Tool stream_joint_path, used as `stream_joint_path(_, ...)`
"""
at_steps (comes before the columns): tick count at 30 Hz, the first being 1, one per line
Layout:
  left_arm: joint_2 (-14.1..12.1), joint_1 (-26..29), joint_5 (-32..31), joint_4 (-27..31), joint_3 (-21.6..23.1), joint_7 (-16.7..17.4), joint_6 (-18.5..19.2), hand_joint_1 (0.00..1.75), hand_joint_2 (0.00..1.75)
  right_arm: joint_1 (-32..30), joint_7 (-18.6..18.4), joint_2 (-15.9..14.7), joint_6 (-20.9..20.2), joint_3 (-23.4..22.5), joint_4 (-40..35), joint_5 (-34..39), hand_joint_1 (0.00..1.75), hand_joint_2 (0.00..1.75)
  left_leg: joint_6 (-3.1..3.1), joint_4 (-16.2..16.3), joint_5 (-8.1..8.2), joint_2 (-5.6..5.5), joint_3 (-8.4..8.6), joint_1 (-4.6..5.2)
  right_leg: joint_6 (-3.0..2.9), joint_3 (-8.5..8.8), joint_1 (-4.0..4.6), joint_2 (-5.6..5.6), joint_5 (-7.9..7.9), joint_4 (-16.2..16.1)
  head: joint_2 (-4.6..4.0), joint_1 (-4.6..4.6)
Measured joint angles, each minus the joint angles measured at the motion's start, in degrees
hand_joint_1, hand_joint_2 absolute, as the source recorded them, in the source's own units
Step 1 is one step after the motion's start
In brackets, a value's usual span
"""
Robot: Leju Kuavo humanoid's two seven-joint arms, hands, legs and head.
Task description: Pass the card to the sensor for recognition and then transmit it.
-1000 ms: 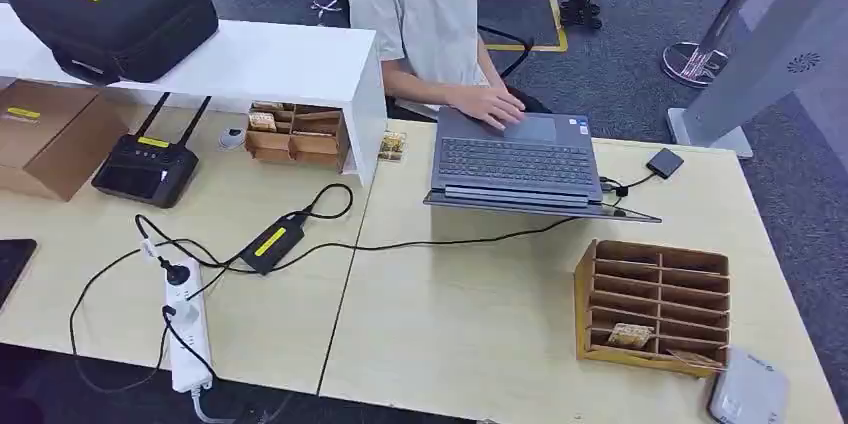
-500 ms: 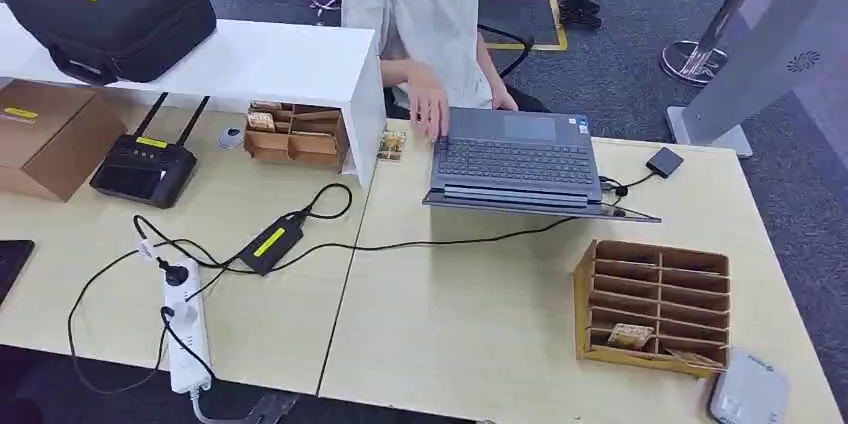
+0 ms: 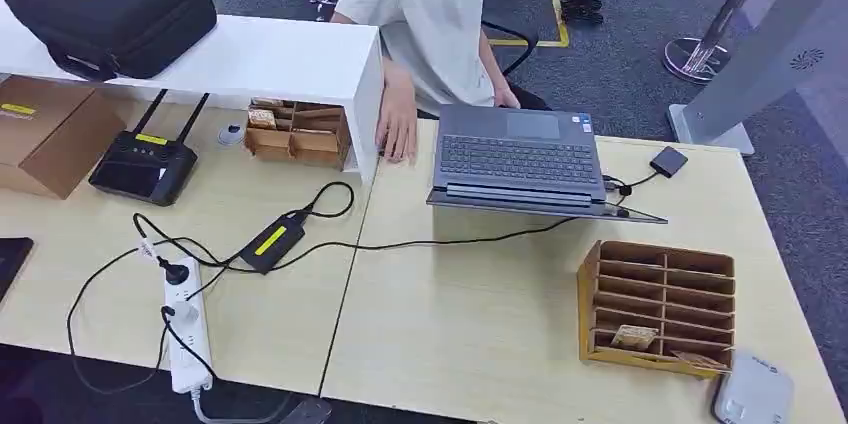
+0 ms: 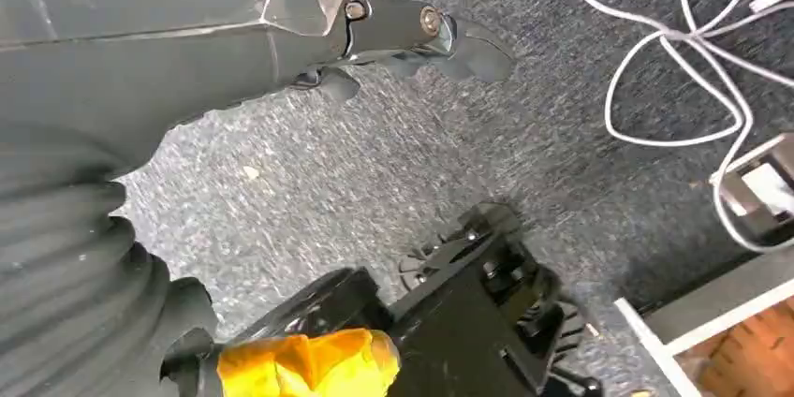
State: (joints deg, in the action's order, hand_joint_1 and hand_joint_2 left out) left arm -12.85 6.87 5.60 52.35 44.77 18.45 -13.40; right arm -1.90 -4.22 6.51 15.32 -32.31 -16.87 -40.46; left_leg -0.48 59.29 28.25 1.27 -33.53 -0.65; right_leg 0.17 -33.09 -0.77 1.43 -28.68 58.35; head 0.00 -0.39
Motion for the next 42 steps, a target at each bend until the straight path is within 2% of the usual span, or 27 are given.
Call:
stream_joint_path(6,-2.62,-0.58,1.62,3.97,5.59,3.32,-2.14,0.00,1.75,1.10,-0.74,1.20,2.25,-5.32,1.14,-6.22,0.00,1.75,0.01,0.14,0.00,-0.08,-0.23,-0.04,0.01,-0.12,-0.01,0.04,0.01,0.06,0.00,0.00)
stream_joint_path(9,-3.26,-2.53,1.05,8.71,10.98,2.55,-2.73,0.00,1.75,1.77,-1.13,1.70,3.30,-7.97,1.75,-9.50,0.00,1.75,0.05,0.12,0.00,-0.31,-0.20,0.02,0.00,0.10,-0.13,0.24,-0.01,0.03,0.00,0.11)
stream_joint_path(15,-4.93,-5.21,1.66,15.42,21.10,5.20,-4.35,0.00,1.75,2.95,-2.03,2.99,5.44,-13.28,2.88,-16.03,0.00,1.75,0.16,0.12,0.12,-0.07,0.06,0.07,0.01,0.20,-0.11,0.10,0.00,-0.06,0.00,0.02)
stream_joint_path(22,-7.54,-7.11,2.45,21.94,31.29,8.26,-5.99,0.00,1.75,4.34,-3.04,4.30,8.04,-19.58,4.22,-23.83,0.00,1.75,-0.06,0.10,-0.02,-0.08,0.17,-0.01,-0.03,0.19,0.04,0.09,-0.01,0.17,0.00,0.04)
stream_joint_path(30,-10.08,-11.06,3.61,25.51,37.35,12.11,-7.37,0.00,1.75,5.55,-4.22,5.38,10.38,-24.87,5.31,-31.69,0.00,1.75,-0.28,-0.02,-0.17,-0.22,0.19,-0.01,-0.15,0.19,0.04,0.19,0.00,0.32,0.00,0.02)
stream_joint_path(42,-11.60,-12.84,4.83,27.23,39.69,13.07,-7.56,0.00,1.75,5.92,-4.59,5.55,10.49,-26.90,5.84,-32.30,0.00,1.75,-0.33,-0.03,-0.20,-0.27,0.17,-0.01,-0.15,0.20,0.04,0.23,0.00,0.34,0.00,0.00)
